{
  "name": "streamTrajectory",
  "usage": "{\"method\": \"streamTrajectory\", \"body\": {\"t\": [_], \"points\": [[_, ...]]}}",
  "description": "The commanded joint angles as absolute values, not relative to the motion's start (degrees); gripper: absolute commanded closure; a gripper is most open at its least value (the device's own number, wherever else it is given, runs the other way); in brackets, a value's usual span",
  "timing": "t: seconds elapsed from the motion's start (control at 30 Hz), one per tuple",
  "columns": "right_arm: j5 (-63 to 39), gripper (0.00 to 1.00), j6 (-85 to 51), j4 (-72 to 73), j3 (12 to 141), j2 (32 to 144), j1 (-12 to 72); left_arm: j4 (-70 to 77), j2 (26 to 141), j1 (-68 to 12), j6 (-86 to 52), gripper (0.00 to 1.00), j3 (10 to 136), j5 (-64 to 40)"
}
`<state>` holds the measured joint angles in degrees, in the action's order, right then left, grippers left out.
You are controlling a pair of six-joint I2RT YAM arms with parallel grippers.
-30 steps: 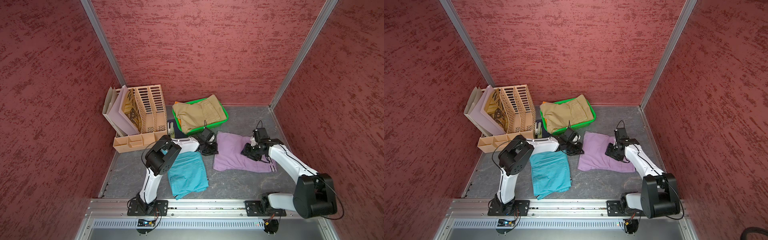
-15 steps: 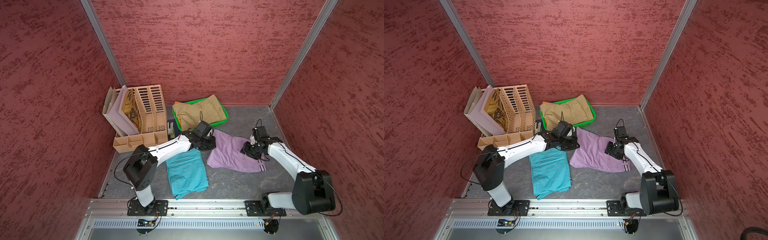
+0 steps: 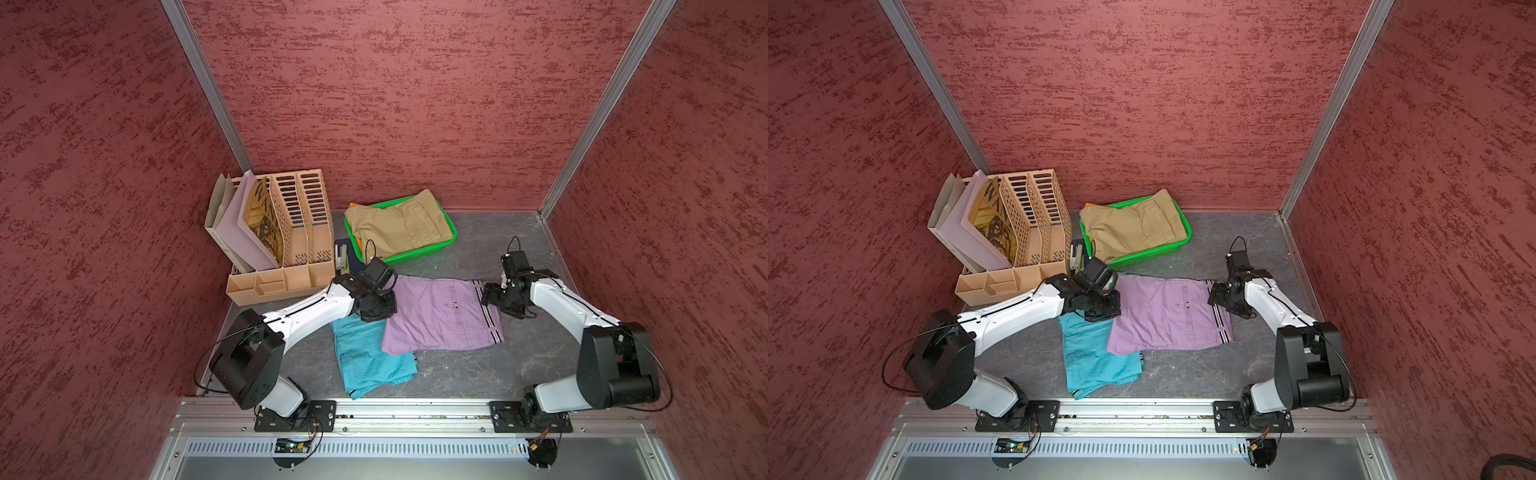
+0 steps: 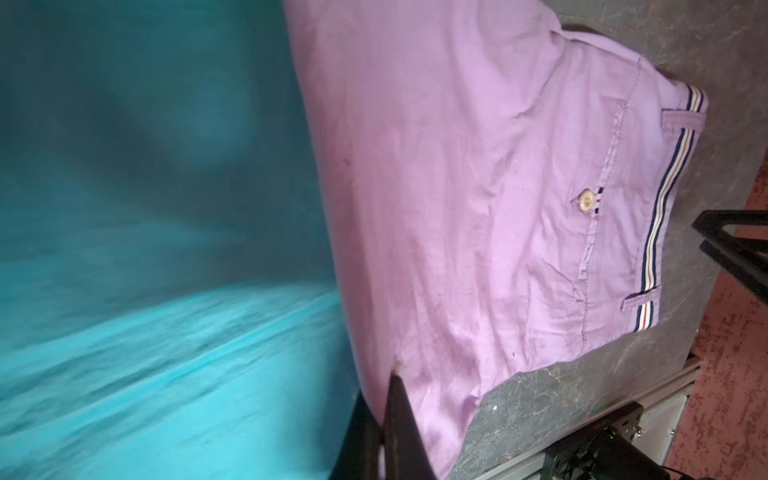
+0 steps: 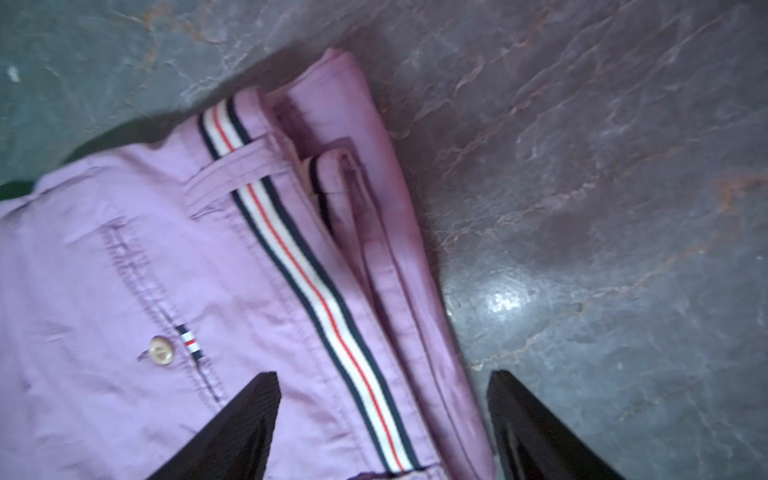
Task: Put the folded long pants in the basket
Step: Pick up the long pant at the center of the board.
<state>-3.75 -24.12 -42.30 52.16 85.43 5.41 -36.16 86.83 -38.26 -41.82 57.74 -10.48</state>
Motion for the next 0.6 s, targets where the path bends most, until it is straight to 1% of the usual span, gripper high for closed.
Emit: {"method": "streamTrajectory", "body": {"t": [0.0,0.13,0.3,0.4,0.5,0.57], "points": [[-2.5,0.15,-23.1,-39.4,53.5,88.4,4.8,-33.4,85.6,-38.0,-40.6,1.0,56.7,-11.3],[-8.3,0.18,-23.6,-37.8,53.6,91.6,4.8,-32.5,86.8,-37.9,-40.4,1.0,56.8,-11.8],[-7.5,0.22,-22.8,-38.2,53.0,94.2,4.9,-31.9,86.9,-38.0,-40.1,1.0,56.7,-12.2],[-10.2,0.32,-22.8,-37.8,52.9,96.0,4.9,-31.3,87.1,-38.0,-40.1,1.0,56.6,-12.8],[-11.2,0.46,-22.8,-37.4,53.1,96.5,4.9,-31.4,87.3,-38.1,-40.0,1.0,57.1,-13.2],[-10.9,0.58,-22.9,-37.7,53.4,96.0,4.8,-31.8,87.1,-38.3,-39.7,1.0,57.6,-13.2]]}}
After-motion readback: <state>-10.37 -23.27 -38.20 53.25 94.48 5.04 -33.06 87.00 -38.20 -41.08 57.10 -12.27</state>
